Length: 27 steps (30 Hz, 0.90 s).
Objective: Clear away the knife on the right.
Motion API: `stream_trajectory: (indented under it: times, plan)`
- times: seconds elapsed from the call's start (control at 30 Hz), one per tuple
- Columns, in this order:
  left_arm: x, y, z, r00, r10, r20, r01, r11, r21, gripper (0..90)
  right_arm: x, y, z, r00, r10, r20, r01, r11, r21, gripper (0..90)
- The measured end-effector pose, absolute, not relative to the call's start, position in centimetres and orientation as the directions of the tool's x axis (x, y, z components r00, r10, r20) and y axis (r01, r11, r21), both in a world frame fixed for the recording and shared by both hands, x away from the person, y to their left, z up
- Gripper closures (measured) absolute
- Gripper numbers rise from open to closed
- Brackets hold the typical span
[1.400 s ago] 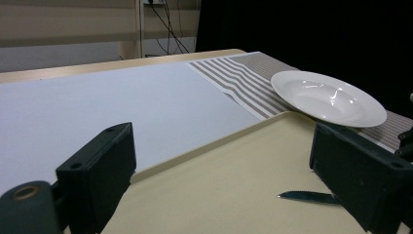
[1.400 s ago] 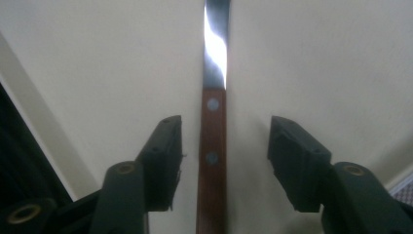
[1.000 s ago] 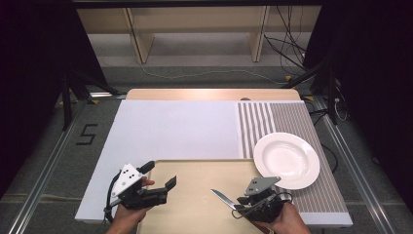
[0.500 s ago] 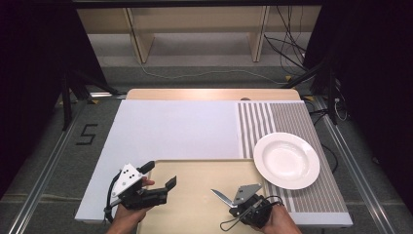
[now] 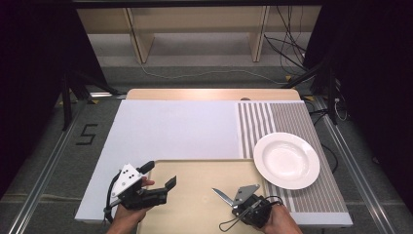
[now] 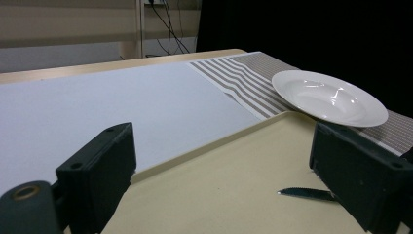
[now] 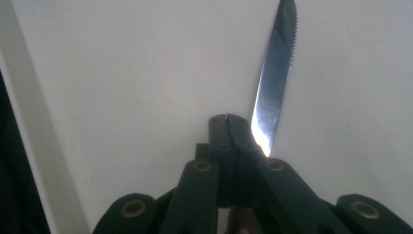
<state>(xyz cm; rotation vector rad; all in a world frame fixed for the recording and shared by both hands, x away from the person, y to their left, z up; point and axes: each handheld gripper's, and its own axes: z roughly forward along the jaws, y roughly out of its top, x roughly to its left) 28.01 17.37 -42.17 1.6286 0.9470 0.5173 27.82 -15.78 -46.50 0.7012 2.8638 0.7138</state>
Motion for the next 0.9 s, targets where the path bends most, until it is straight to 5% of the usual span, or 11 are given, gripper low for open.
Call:
stream_trajectory:
  times: [0.9]
  plan:
    - [27.9,17.5,-42.1,0.582,0.8,-0.146,0.305,-0.048,0.951,9.6,29.1,-18.5,-46.0,-0.826,0.563,-0.037,0.501,0.762,0.411,89.8]
